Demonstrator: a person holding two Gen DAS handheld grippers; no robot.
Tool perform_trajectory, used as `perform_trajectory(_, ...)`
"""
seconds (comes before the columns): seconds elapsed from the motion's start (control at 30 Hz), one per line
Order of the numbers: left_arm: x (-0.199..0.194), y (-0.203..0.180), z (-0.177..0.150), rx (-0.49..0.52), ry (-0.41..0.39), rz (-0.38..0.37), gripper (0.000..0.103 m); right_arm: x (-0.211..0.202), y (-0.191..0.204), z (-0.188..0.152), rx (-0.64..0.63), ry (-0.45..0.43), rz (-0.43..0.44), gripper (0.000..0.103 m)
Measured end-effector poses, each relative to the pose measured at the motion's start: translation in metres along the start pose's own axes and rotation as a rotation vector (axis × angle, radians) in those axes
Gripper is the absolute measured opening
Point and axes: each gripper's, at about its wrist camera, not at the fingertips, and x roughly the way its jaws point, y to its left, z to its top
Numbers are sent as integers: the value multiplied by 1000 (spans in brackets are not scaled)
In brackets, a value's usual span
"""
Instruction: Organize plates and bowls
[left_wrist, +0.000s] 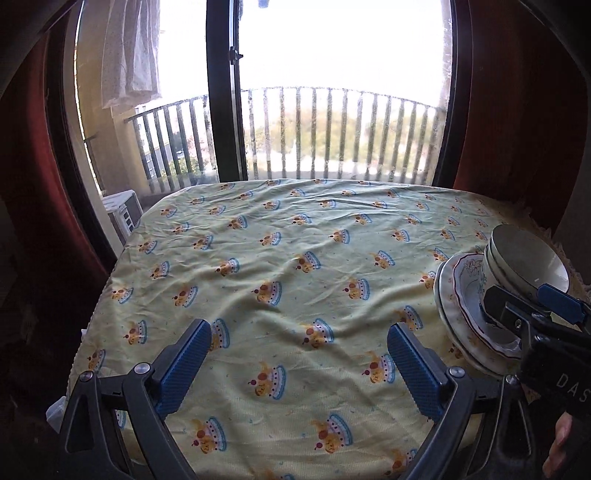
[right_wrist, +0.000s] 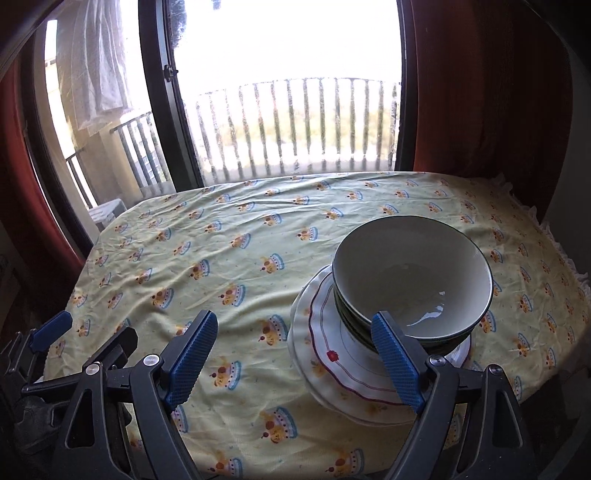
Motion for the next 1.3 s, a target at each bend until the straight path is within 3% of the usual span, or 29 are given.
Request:
perform_trajectory(0.17,1,6,-9,40,21,22,97,-1,14,-17,2,-10,-4,99)
perform_trajectory(0.7,-7,17,-10,20,-12,5,98,-13,14,-22,47,-19,-52,100)
perform_trajectory(0.83,0,17,-9,3,24,-49,98,-11,12,-20,56,-1,-55,100)
perform_trajectory(1.3,-3,19,-9,-14,13,-12,99,-7,12,-19,49,11,-44,100)
